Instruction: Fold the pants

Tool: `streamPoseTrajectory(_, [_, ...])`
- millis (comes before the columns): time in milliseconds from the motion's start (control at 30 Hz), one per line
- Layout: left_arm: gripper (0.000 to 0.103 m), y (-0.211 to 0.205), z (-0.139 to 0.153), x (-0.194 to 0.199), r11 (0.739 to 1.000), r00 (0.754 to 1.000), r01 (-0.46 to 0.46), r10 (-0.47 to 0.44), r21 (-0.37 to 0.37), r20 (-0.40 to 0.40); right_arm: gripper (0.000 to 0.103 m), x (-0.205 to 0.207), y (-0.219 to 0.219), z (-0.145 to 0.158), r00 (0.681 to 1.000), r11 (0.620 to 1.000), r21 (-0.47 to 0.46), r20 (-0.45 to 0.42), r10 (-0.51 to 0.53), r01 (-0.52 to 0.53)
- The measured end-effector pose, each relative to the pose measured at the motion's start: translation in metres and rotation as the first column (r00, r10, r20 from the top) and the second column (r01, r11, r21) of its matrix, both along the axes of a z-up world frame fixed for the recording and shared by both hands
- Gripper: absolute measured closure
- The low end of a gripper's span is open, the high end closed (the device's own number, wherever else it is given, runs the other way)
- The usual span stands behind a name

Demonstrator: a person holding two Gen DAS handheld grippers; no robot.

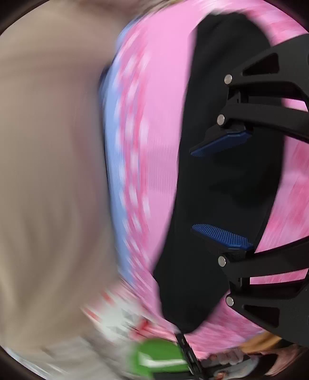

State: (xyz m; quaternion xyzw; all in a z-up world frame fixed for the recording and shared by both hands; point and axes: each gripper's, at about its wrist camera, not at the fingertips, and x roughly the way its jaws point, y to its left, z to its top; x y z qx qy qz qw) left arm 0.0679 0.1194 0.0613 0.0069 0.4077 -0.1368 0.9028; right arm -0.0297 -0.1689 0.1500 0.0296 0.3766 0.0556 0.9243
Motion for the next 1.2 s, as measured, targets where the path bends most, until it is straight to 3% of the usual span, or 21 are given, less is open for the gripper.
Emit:
streamPoseTrajectory(133, [0.031,-0.031,-0.042,-0.011,0.996,0.996,0.077,-0.074,0.048,-0.055,0.046,0.084,0.1,-0.02,0.986,0.986,-0.067,-0.068,0.15,-0.154])
streamPoseTrajectory(233, [0.031,-0.033,-0.065,-0.012,0.993,0.992,0.102,-0.096,0.062,-0.086,0.046,0.132,0.141,-0.041,0.975,0.976,-0.095,-0.126,0.186,-0.198])
streamPoseTrajectory(333, [0.031,-0.031,-0.071,-0.018,0.989,0.991,0.124,-0.119,0.08,-0.064,0.048,0.165,0.174,-0.069,0.956,0.961,-0.127,-0.195,0.218,-0.246])
streamPoseTrajectory(400, [0.031,-0.032,-0.073,-0.017,0.988,0.991,0.127,-0.122,0.087,-0.064,0.103,0.175,0.187,-0.084,0.943,0.947,-0.166,-0.239,0.234,-0.277])
streamPoseTrajectory(533, [0.029,-0.034,-0.076,-0.02,0.988,0.99,0.133,-0.129,0.081,-0.061,0.103,0.183,0.194,-0.052,0.973,0.963,-0.146,-0.082,0.217,-0.227])
streamPoseTrajectory(700, [0.025,-0.038,-0.074,-0.02,0.988,0.989,0.141,-0.137,0.065,-0.062,0.103,0.214,0.189,-0.076,0.971,0.966,-0.168,-0.172,0.166,-0.195])
streamPoseTrajectory(733, [0.025,-0.038,-0.074,-0.018,0.988,0.989,0.139,-0.136,0.063,-0.06,0.102,0.21,0.18,-0.069,0.972,0.974,-0.119,-0.161,0.173,-0.193])
streamPoseTrajectory(767, [0.025,-0.038,-0.073,-0.02,0.989,0.989,0.139,-0.135,0.059,-0.059,0.094,0.202,0.171,-0.059,0.972,0.978,-0.071,-0.142,0.186,-0.198])
streamPoseTrajectory(867, [0.024,-0.037,-0.071,-0.016,0.99,0.989,0.139,-0.136,0.032,-0.062,0.043,0.181,0.165,-0.038,0.977,0.977,-0.063,-0.07,0.201,-0.206])
streamPoseTrajectory(900, [0.023,-0.035,-0.071,-0.017,0.99,0.988,0.141,-0.139,0.025,-0.062,0.036,0.177,0.167,-0.035,0.974,0.971,-0.088,-0.063,0.216,-0.221])
streamPoseTrajectory(1033, [0.022,-0.036,-0.072,-0.017,0.989,0.988,0.142,-0.14,0.03,-0.061,0.036,0.192,0.181,-0.061,0.955,0.954,-0.125,-0.156,0.253,-0.273])
streamPoseTrajectory(1067, [0.022,-0.037,-0.072,-0.018,0.989,0.988,0.142,-0.14,0.033,-0.06,0.048,0.198,0.186,-0.073,0.945,0.948,-0.13,-0.195,0.263,-0.29])
streamPoseTrajectory(1100, [0.022,-0.038,-0.071,-0.019,0.989,0.988,0.142,-0.14,0.036,-0.06,0.08,0.203,0.194,-0.089,0.931,0.935,-0.165,-0.244,0.269,-0.314])
streamPoseTrajectory(1167, [0.022,-0.038,-0.071,-0.018,0.989,0.988,0.142,-0.139,0.04,-0.06,0.091,0.206,0.198,-0.092,0.938,0.924,-0.224,-0.233,0.258,-0.309])
streamPoseTrajectory(1200, [0.022,-0.038,-0.072,-0.018,0.989,0.988,0.142,-0.139,0.042,-0.06,0.092,0.209,0.197,-0.083,0.949,0.93,-0.225,-0.193,0.249,-0.29])
